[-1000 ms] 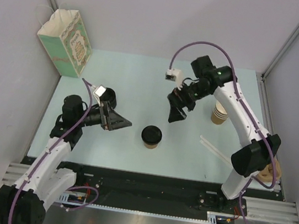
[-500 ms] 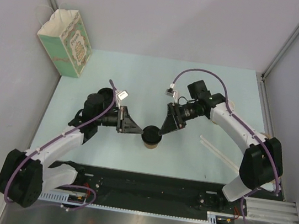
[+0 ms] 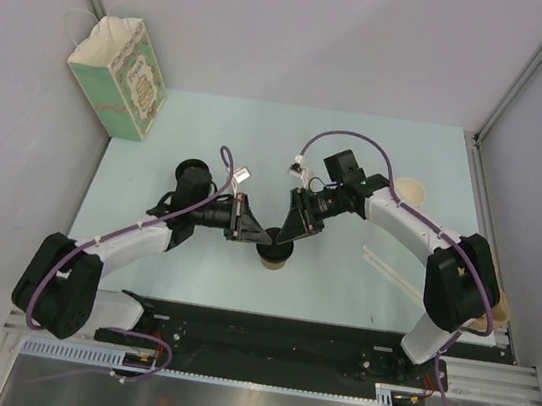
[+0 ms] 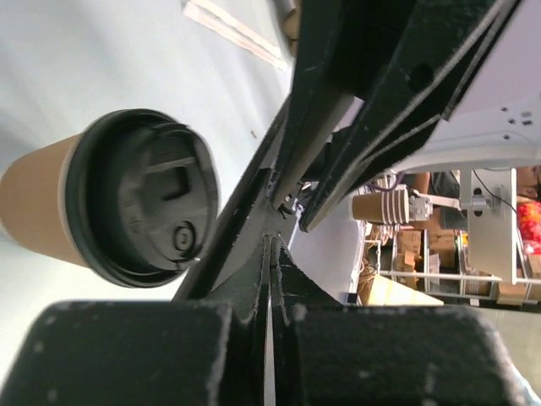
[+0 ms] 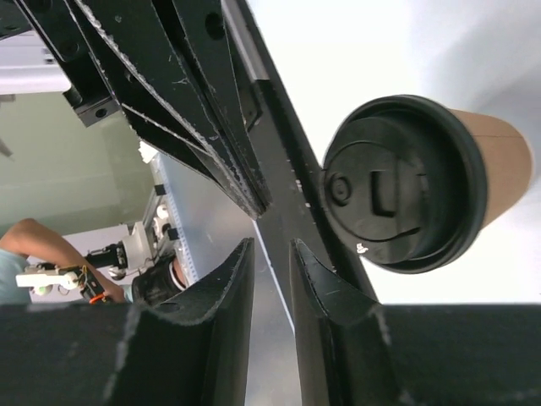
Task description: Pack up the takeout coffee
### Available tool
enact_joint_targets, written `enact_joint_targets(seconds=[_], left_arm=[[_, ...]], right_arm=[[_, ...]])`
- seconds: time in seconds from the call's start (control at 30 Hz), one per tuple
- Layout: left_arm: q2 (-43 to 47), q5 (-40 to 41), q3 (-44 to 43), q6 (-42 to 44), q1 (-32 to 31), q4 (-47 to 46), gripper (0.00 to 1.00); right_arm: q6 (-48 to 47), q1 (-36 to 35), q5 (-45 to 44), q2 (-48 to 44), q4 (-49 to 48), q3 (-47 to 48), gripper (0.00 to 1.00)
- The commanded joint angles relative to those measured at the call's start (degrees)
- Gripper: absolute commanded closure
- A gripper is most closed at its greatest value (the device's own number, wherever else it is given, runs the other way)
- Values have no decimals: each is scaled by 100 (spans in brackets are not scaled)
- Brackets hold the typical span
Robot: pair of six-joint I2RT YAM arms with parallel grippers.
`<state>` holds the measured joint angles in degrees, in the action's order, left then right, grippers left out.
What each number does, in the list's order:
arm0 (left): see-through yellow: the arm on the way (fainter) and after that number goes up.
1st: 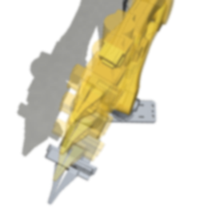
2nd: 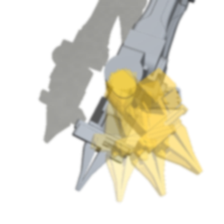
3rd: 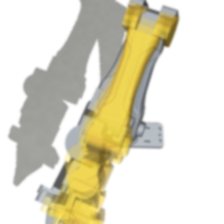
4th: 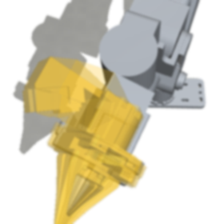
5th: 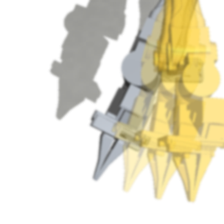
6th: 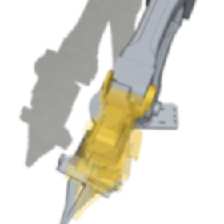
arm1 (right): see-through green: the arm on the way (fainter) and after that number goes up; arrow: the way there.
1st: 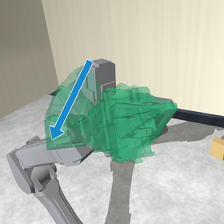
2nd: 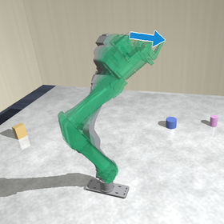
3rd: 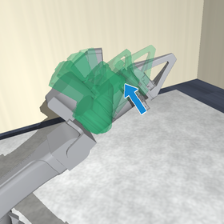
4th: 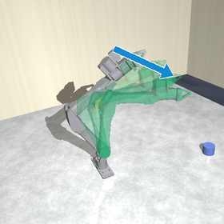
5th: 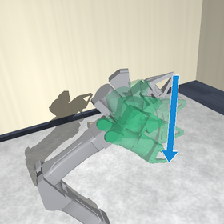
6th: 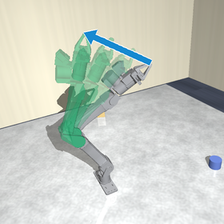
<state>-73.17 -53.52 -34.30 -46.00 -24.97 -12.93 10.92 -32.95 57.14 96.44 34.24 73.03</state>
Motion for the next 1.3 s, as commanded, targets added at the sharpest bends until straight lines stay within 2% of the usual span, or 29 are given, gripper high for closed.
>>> enact_joint_targets(seconds=[0.0, 0.37, 0.73, 0.97, 1.27], left_arm=[[-215, 219, -279, 284, -34, -8, 100], [-786, 632, -481, 662, -43, 589, 100], [-971, 1115, -489, 935, -52, 959, 100], [-1007, 1194, -507, 996, -60, 1056, 100], [-980, 1194, -516, 1014, -60, 1082, 100]], right_arm=[[-19, -71, -212, 129, -207, 9, 73], [-64, -142, -467, 419, -207, 9, 76], [-116, -133, -617, 498, -137, 9, 76], [-125, -168, -486, 428, -67, 0, 76], [-318, 227, -247, -143, 416, -184, 76]])
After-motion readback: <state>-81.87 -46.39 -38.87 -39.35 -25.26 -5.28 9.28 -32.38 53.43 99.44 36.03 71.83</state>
